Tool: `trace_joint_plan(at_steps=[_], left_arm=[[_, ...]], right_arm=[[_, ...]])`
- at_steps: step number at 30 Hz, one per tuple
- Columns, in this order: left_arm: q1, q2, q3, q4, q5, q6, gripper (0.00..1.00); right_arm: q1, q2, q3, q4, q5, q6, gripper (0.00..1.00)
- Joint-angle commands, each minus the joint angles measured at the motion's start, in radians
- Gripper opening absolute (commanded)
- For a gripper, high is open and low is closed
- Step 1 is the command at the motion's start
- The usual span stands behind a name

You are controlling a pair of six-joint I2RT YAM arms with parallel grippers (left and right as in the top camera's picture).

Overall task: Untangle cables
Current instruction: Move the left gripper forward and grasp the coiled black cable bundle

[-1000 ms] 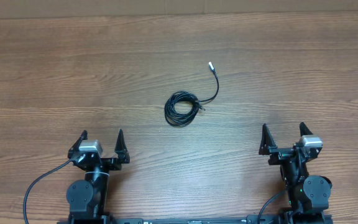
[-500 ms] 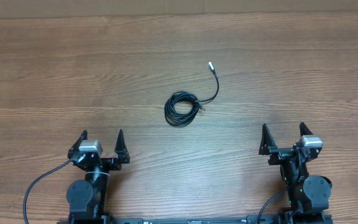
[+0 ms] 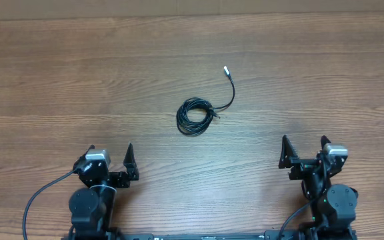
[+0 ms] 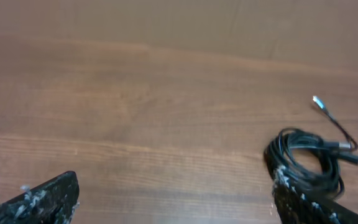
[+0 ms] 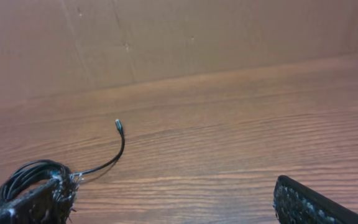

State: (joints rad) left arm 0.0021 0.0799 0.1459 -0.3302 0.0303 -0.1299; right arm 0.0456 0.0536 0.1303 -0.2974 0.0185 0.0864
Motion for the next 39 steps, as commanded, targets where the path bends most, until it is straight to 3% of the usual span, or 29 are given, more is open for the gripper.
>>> trace_joint_plan(at_steps=[1,6,14,18,21,25,30,34,39], left_arm=[[0.006,0.112,0.137,-0.039,0.015,0.014,0.99],[0.006,0.33,0.316,-0.137,0.024,0.014,0.99],[0.005,0.714,0.677,-0.484,0.12,0.018,1.0],[0.005,0.831,0.827,-0.692,0.129,0.011,1.0],[0.005,0.887,0.872,-0.753,0.152,-0.018,1.0],[0.005,0.923,0.873,-0.709,0.204,-0.043,1.0],[0.003,0.962,0.874,-0.43,0.344,-0.064,1.0],[-0.024,1.026,0.874,-0.289,0.307,-0.128,1.0],[-0.118,1.159,0.886,-0.245,0.221,-0.127,0.98]], right_arm=[[-0.001,0.075,0.111,-0.043,0.017,0.016,1.0],[-0.001,0.229,0.237,-0.117,0.016,0.018,1.0],[-0.001,0.54,0.5,-0.32,0.012,0.026,1.0],[-0.001,0.713,0.666,-0.486,0.013,0.025,1.0],[-0.001,0.811,0.761,-0.544,-0.039,0.025,1.0],[-0.001,0.898,0.835,-0.573,-0.163,0.026,1.0],[-0.001,0.932,0.838,-0.538,-0.262,0.025,1.0],[-0.001,0.932,0.838,-0.515,-0.264,0.025,1.0],[-0.001,0.932,0.838,-0.513,-0.264,0.025,1.0]])
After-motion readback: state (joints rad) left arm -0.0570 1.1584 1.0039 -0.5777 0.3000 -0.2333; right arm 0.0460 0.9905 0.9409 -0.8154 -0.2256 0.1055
